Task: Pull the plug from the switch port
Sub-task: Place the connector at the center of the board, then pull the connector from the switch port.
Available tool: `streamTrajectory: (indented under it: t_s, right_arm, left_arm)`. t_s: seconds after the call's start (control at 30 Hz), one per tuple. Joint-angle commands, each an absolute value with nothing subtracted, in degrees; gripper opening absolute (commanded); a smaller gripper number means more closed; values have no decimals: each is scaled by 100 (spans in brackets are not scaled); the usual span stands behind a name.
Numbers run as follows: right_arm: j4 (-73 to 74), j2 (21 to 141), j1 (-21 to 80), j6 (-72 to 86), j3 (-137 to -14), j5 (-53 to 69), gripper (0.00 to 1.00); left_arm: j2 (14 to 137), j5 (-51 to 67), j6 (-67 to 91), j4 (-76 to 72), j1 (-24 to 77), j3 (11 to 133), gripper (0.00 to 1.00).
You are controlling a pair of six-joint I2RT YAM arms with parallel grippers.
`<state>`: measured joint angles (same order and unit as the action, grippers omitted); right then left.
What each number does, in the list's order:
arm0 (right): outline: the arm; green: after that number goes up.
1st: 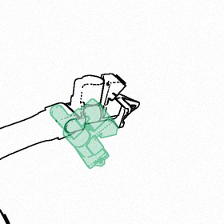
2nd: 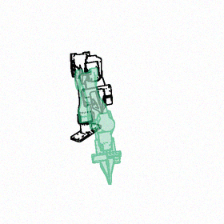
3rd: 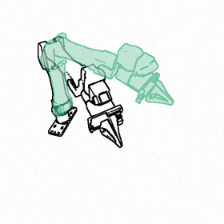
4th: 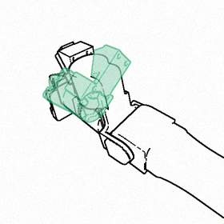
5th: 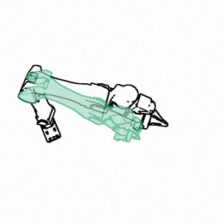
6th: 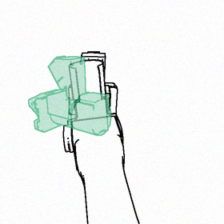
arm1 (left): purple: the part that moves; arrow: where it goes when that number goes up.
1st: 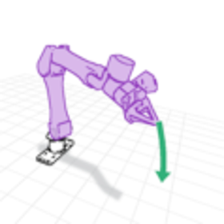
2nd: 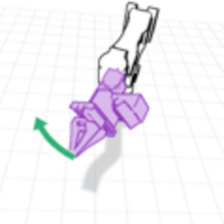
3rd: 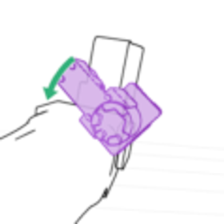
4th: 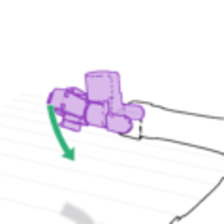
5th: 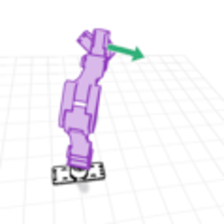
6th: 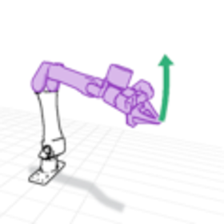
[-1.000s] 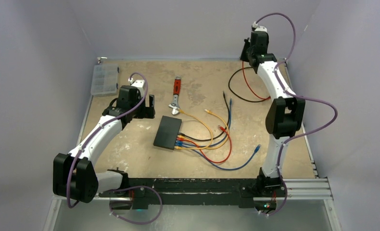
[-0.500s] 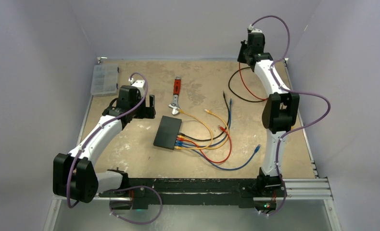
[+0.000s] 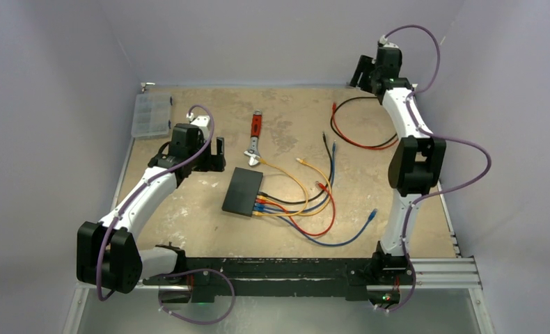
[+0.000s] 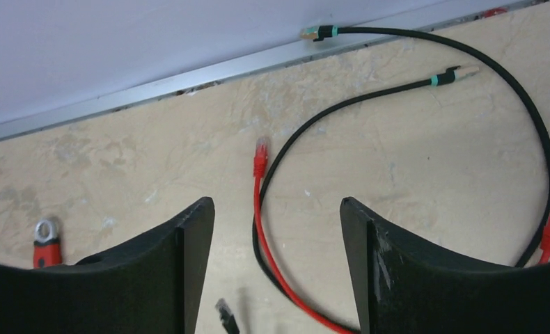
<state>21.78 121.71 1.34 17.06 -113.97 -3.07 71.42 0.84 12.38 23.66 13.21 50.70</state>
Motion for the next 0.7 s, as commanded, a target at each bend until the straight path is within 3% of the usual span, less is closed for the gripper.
streamTrajectory:
  t_s: [0.0,0.27,0.67]
  right_arm:
    - [1748,11258,158,1840,-10821,485,72]
    - [-244,10150,380,2448,-7994,2294,78]
    - [-931,9115,1998,2419,-5690,2909,84]
  left_arm:
    - [7064,166,1210,2290,1345,5012,88]
    - [6909,104,1314,2359,1379,5005,88]
    - [6588,998,2705,1856,1389,4200,88]
